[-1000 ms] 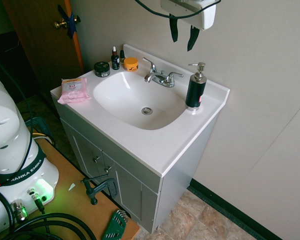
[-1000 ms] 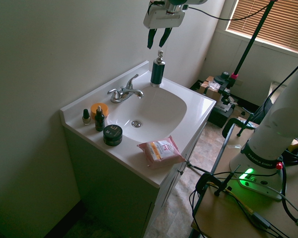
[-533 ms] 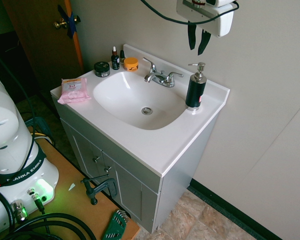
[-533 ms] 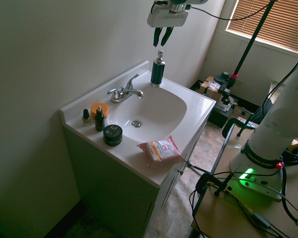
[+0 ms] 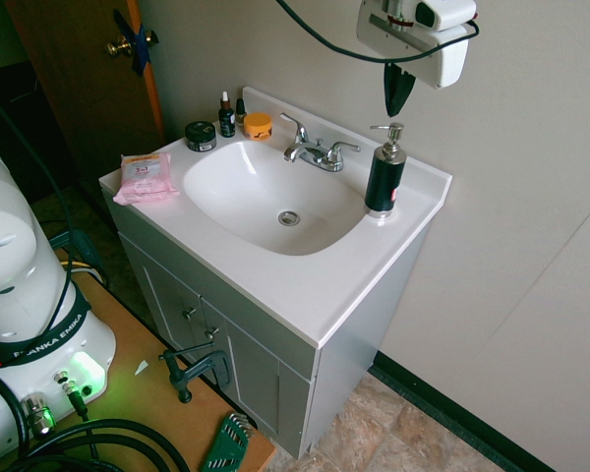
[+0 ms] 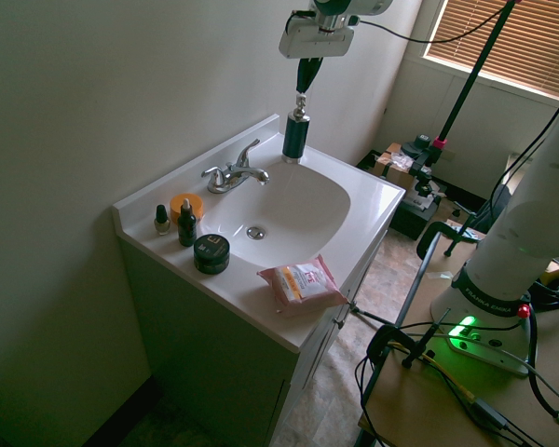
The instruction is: Sanitize yourself
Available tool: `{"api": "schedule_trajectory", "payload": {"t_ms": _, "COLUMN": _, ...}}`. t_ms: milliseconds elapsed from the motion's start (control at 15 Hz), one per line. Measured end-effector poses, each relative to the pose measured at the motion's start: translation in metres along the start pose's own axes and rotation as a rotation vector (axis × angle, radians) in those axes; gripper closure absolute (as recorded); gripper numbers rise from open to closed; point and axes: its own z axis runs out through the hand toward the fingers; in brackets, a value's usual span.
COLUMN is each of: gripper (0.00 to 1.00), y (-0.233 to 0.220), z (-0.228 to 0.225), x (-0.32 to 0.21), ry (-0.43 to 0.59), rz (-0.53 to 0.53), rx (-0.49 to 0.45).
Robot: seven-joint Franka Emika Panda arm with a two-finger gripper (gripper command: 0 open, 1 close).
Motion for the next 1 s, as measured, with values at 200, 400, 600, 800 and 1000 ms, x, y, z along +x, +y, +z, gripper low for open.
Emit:
{"api": "schedule_trajectory", "payload": {"t_ms": 200, "gripper": 1.0, "y": 0.005, "z": -0.001, "x": 0.006, "ry": 0.002, "rz": 0.013, "rx": -0.001}}
{"api": "schedule_trajectory", "payload": {"t_ms": 400, "gripper": 1.0, "y": 0.014, "z": 0.003, "x": 0.011, "ry": -0.004, "rz": 0.026, "rx": -0.013}}
{"api": "schedule_trajectory", "payload": {"t_ms": 600, "gripper": 1.0, "y": 0.016, "z": 0.014, "x": 0.008, "ry": -0.015, "rz": 0.02, "rx": -0.025}}
{"api": "schedule_trajectory", "payload": {"t_ms": 800, "gripper": 1.0, "y": 0.015, "z": 0.015, "x": 0.006, "ry": -0.016, "rz": 0.018, "rx": -0.025}}
{"api": "schedule_trajectory", "payload": {"t_ms": 1000, "gripper": 1.0, "y": 0.016, "z": 0.021, "x": 0.006, "ry": -0.017, "rz": 0.019, "rx": -0.028}}
